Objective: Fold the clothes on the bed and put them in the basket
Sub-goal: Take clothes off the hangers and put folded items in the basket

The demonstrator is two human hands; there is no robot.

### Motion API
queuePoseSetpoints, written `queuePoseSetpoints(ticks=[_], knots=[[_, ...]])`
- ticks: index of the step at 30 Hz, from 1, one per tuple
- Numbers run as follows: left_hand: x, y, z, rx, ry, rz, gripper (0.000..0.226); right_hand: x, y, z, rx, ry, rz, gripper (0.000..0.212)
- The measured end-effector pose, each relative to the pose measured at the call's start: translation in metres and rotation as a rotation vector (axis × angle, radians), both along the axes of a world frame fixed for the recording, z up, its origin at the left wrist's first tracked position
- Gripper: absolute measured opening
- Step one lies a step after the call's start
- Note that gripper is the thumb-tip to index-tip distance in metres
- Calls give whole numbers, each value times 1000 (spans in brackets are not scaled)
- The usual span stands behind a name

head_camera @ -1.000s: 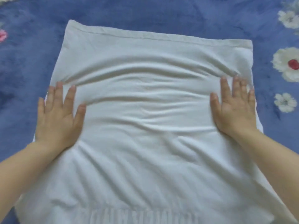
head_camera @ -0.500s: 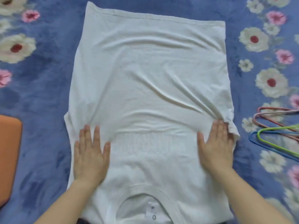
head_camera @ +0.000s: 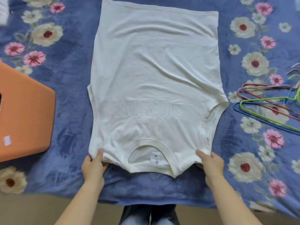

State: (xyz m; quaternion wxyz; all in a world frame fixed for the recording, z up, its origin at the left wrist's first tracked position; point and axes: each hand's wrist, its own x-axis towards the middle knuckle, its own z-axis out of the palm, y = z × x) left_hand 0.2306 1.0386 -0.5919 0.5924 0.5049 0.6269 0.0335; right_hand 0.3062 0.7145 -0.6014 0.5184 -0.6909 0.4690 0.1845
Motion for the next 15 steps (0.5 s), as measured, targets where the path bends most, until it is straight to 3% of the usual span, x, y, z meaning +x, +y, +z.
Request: queuePoseSetpoints(ticks=[3,5,8,12,15], knots=[[-6,5,6,35,-90,81,7,-6,-24,6,102,13,-53,14],[-21,4,-1,79,-7,35,13,-17,-37,9,137,59,-18,34],[-44,-1,-11,89,137,66,11,-41,-48,6,8,203,53,65],[-76,-14,-8,27,209,103,24,-63,-50,9,14,394,7,18],[-88,-20,8,76,222,109,32,-69,-51,24,11,391,-63,10]])
